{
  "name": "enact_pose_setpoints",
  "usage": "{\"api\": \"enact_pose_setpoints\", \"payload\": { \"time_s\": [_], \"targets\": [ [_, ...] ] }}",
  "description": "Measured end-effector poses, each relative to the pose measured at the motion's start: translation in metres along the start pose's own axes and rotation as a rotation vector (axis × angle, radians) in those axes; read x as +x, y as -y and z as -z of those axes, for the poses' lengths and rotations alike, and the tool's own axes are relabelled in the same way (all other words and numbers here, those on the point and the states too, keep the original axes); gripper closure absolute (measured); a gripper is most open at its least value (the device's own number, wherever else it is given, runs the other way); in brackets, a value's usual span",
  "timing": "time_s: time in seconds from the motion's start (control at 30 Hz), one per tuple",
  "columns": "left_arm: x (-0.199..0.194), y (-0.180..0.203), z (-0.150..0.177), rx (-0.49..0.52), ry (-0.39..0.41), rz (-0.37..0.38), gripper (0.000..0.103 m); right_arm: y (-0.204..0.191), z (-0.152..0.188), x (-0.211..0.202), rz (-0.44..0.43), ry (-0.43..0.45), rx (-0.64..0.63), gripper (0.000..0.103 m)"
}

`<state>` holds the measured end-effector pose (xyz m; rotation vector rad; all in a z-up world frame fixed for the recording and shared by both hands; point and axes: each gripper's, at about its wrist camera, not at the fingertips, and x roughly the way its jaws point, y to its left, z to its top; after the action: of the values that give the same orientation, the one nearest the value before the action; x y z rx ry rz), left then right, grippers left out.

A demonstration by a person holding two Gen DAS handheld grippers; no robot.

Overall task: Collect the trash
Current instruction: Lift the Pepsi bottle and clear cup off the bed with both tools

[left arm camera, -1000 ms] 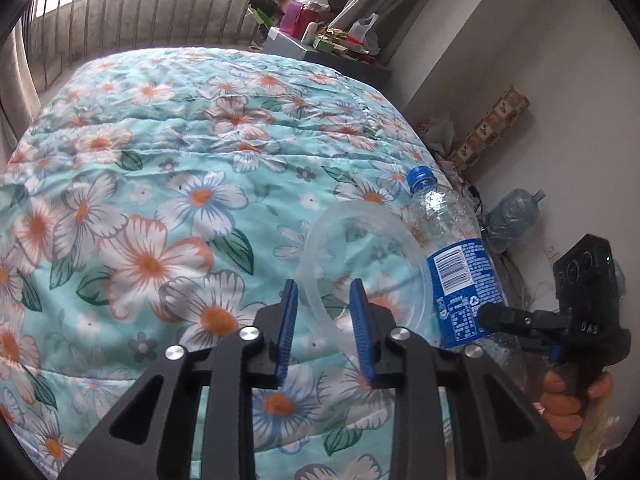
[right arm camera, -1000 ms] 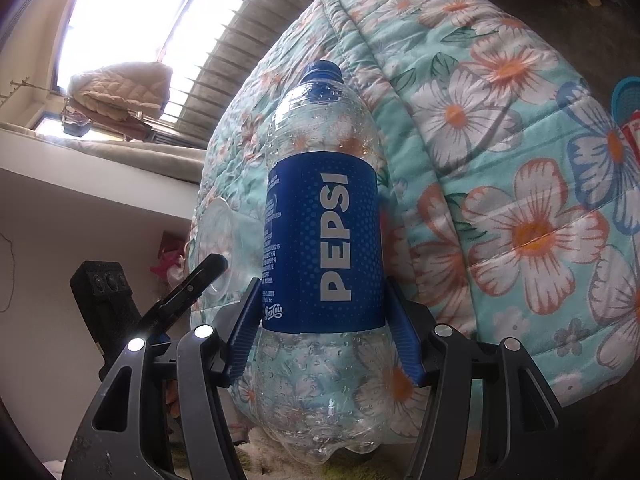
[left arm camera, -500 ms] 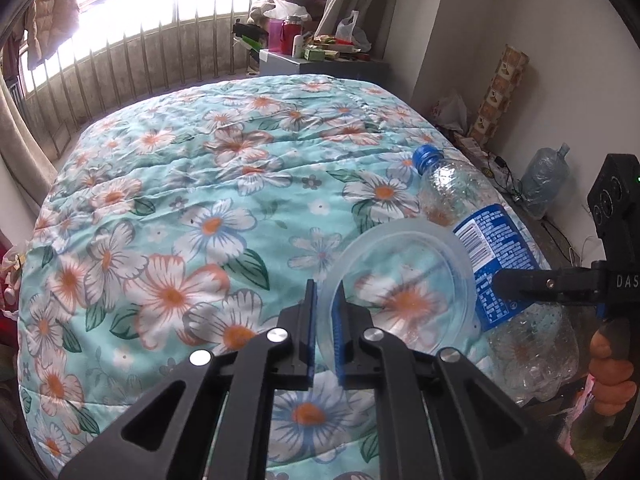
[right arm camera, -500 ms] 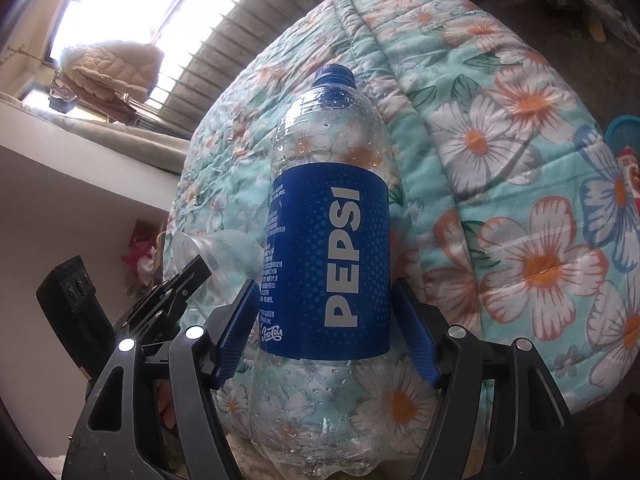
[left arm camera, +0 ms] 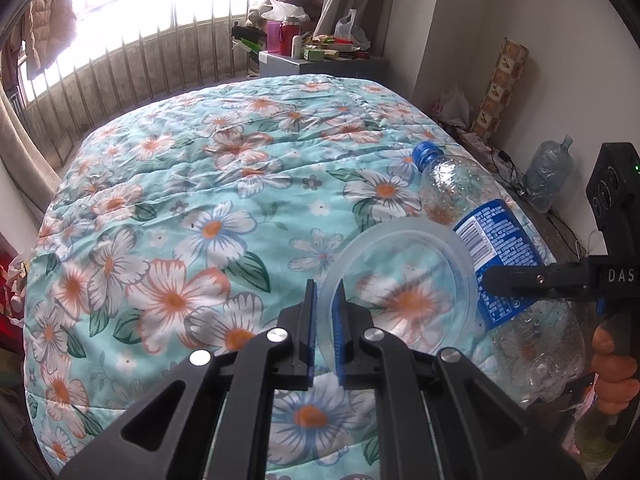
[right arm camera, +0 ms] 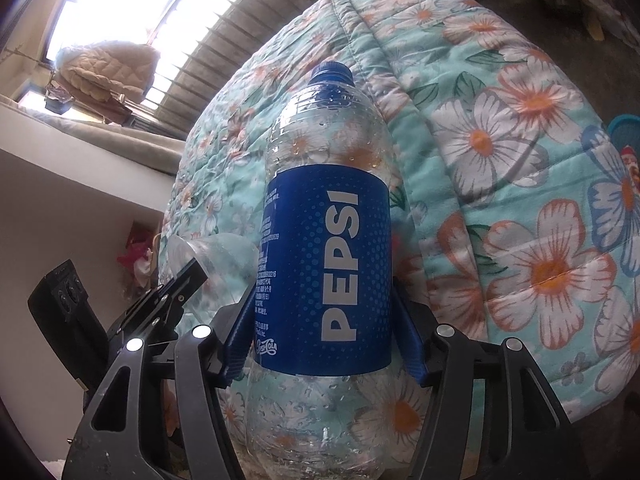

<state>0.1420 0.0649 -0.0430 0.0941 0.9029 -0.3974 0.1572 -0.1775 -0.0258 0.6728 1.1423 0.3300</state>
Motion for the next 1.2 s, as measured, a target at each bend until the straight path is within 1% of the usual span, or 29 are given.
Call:
{"api": "enact_pose_setpoints", "payload": {
  "time_s": [0.27, 0.5, 0.67, 0.9, 1.2],
  "targets": [
    [-0.001, 0.001, 0.000, 0.014, 0.011, -0.004, 0.096, 0.005, 0.003, -0.010, -0.013, 0.023, 0.002, 0.048],
    [-0.008, 0.004, -0.002, 0.023, 0.038, 0.012, 0.097, 0.013, 0.006, -0.028, -0.034, 0.055, 0.015, 0.048],
    [-0.015, 0.003, -0.004, 0.026, 0.056, 0.029, 0.098, 0.019, 0.009, -0.041, -0.035, 0.077, 0.024, 0.048],
    [-0.024, 0.009, -0.007, 0.031, 0.078, 0.039, 0.098, 0.026, 0.013, -0.050, -0.037, 0.091, 0.037, 0.048],
    [-0.034, 0.018, -0.012, 0.051, 0.095, 0.054, 0.098, 0.030, 0.018, -0.063, -0.061, 0.119, 0.040, 0.048]
  ]
}}
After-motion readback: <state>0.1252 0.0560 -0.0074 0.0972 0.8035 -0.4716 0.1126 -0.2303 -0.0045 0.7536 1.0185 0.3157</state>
